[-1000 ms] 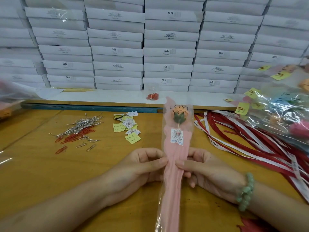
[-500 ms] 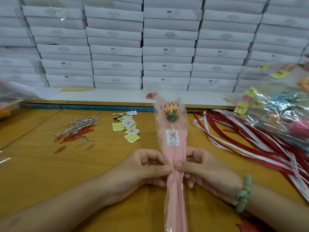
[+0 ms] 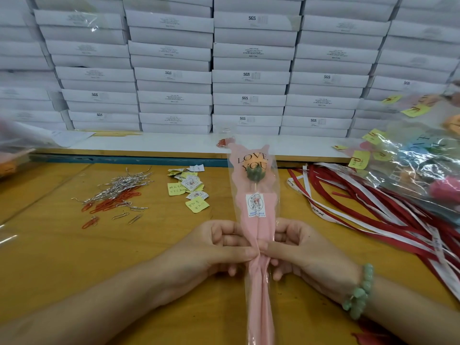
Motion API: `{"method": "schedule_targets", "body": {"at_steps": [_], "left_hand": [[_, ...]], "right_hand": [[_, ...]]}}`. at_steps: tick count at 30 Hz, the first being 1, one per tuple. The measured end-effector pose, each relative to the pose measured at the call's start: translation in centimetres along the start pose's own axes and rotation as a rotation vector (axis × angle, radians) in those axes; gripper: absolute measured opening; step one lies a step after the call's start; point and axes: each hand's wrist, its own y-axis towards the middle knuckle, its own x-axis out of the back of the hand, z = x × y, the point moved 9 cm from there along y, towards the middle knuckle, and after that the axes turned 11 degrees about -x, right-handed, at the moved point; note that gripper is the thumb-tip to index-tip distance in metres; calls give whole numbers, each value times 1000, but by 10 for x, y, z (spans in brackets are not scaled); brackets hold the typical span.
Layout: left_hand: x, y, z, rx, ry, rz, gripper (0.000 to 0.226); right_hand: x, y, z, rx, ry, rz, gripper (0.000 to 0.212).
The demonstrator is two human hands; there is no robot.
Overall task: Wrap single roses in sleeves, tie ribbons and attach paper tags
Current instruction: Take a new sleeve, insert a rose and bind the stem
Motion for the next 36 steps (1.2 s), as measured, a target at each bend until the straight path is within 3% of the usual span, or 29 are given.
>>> {"method": "schedule_targets", "body": {"at_steps": [7, 13, 23, 30, 36], "left_hand": [[1, -1, -3, -18, -87, -33, 33], [0, -1, -6, -52, -143, -30, 40], [-2, -2, -9, -98, -123, -13, 42], [-5, 0, -10, -132, -141, 18, 42], [0, 0, -7, -129, -27, -21, 44]], "right_hand": [[-2, 3, -2, -85, 142, 192, 31], [-5, 1, -4, -170, 164, 322, 61], [-2, 0, -5, -111, 34, 190, 26], [-4, 0, -3, -80, -39, 113, 50], [-5, -1, 0, -43, -38, 133, 52]]}}
